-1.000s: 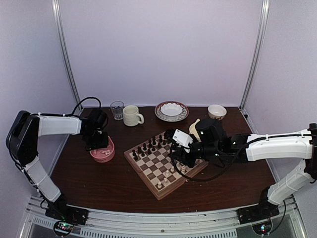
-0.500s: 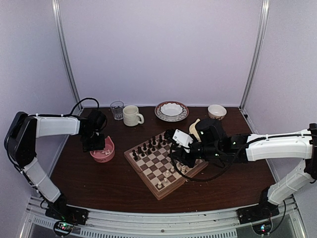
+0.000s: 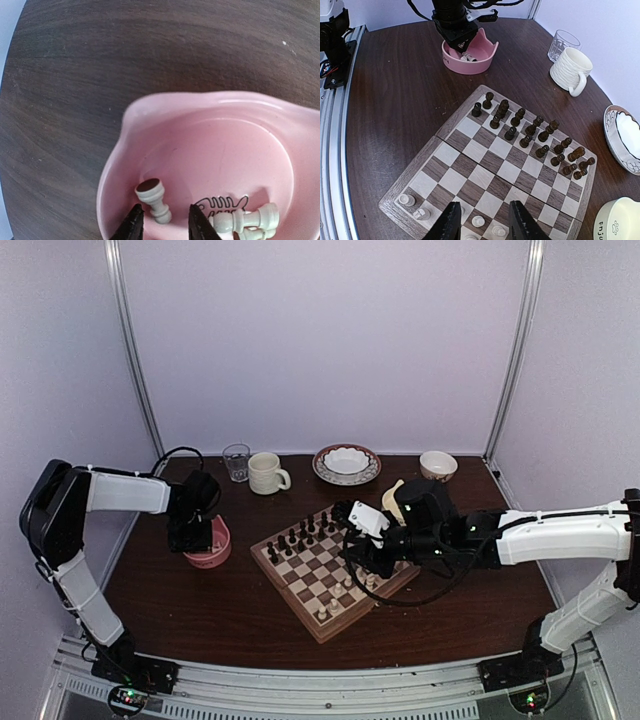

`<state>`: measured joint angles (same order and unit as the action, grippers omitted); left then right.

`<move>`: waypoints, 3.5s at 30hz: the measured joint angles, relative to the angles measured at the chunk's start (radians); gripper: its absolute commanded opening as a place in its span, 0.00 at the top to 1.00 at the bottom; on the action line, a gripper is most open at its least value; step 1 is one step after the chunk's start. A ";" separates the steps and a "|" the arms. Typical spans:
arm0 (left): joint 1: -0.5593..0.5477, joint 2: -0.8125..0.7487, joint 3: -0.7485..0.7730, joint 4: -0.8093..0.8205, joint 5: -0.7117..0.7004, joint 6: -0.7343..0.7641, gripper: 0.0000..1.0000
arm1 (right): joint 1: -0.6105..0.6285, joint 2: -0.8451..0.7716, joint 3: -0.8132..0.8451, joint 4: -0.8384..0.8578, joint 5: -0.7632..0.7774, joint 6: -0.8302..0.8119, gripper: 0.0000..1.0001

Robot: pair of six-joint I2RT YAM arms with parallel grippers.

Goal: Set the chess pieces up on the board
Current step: Pick up the pawn from the storage box, then pass from the left arm to the right

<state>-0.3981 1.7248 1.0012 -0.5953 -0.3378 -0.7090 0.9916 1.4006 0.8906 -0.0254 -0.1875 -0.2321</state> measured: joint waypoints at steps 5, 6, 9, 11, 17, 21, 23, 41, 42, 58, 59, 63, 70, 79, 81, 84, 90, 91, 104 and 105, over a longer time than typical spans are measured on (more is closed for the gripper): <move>0.008 0.001 0.000 0.002 0.000 -0.002 0.72 | 0.000 0.000 0.000 0.000 0.000 0.000 0.64; 0.010 0.002 0.000 0.004 0.002 -0.002 0.73 | 0.000 0.000 0.000 0.000 0.000 0.000 0.64; 0.017 0.005 0.000 0.014 0.003 -0.002 0.78 | 0.000 0.000 -0.001 0.000 -0.003 0.000 0.64; 0.019 0.011 0.004 0.021 0.001 -0.002 0.81 | 0.000 0.000 -0.002 0.000 -0.003 0.000 0.64; 0.019 0.025 0.021 0.027 0.001 0.012 0.89 | 0.000 0.000 -0.012 0.001 -0.003 0.000 0.64; 0.019 0.019 0.022 0.029 0.013 0.032 0.90 | 0.000 -0.005 -0.014 0.001 -0.003 0.000 0.64; 0.019 -0.002 0.017 0.035 0.031 0.046 0.90 | 0.000 -0.010 -0.014 0.001 -0.004 0.000 0.64; -0.105 -0.513 -0.285 0.207 0.374 0.114 0.91 | 0.003 -0.041 -0.016 0.017 -0.058 0.000 0.61; -0.129 -0.531 -0.304 0.225 0.402 0.114 0.91 | 0.008 -0.041 -0.016 0.022 -0.061 -0.001 0.61; -0.409 -0.369 -0.132 0.287 0.666 0.201 0.92 | 0.095 -0.156 -0.250 0.270 -0.019 -0.194 0.00; -0.417 -0.353 -0.111 0.279 0.669 0.206 0.92 | 0.095 -0.163 -0.257 0.277 -0.017 -0.199 0.00; -0.435 -0.304 -0.041 0.261 0.692 0.224 0.92 | 0.095 -0.166 -0.226 0.241 -0.022 -0.226 0.00; -0.435 -0.283 0.005 0.230 0.755 0.240 0.92 | 0.177 -0.117 -0.107 0.175 0.075 -0.396 0.03; -0.435 -0.237 0.007 0.219 0.826 0.235 0.95 | 0.214 0.090 0.096 0.017 0.183 -0.607 0.23; -0.435 -0.222 0.008 0.218 0.838 0.232 0.95 | 0.214 0.121 0.119 0.013 0.197 -0.626 0.29; -0.437 -0.212 0.008 0.214 0.852 0.227 0.95 | 0.214 0.146 0.122 0.013 0.210 -0.651 0.33; -0.442 -0.211 0.009 0.208 0.866 0.220 0.95 | 0.213 0.194 0.122 0.016 0.218 -0.663 0.32; -0.443 -0.211 0.009 0.208 0.869 0.219 0.95 | 0.213 0.206 0.122 0.018 0.221 -0.663 0.33; -0.462 -0.165 0.037 0.204 0.901 0.219 0.93 | 0.212 0.298 0.170 0.043 0.252 -0.654 0.56; -0.462 -0.161 0.040 0.204 0.902 0.219 0.92 | 0.212 0.298 0.170 0.046 0.252 -0.651 0.60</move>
<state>-0.8597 1.5639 1.0416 -0.3916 0.5640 -0.4900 1.2037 1.6981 1.0607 0.0208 0.0643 -0.8829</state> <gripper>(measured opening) 0.098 0.491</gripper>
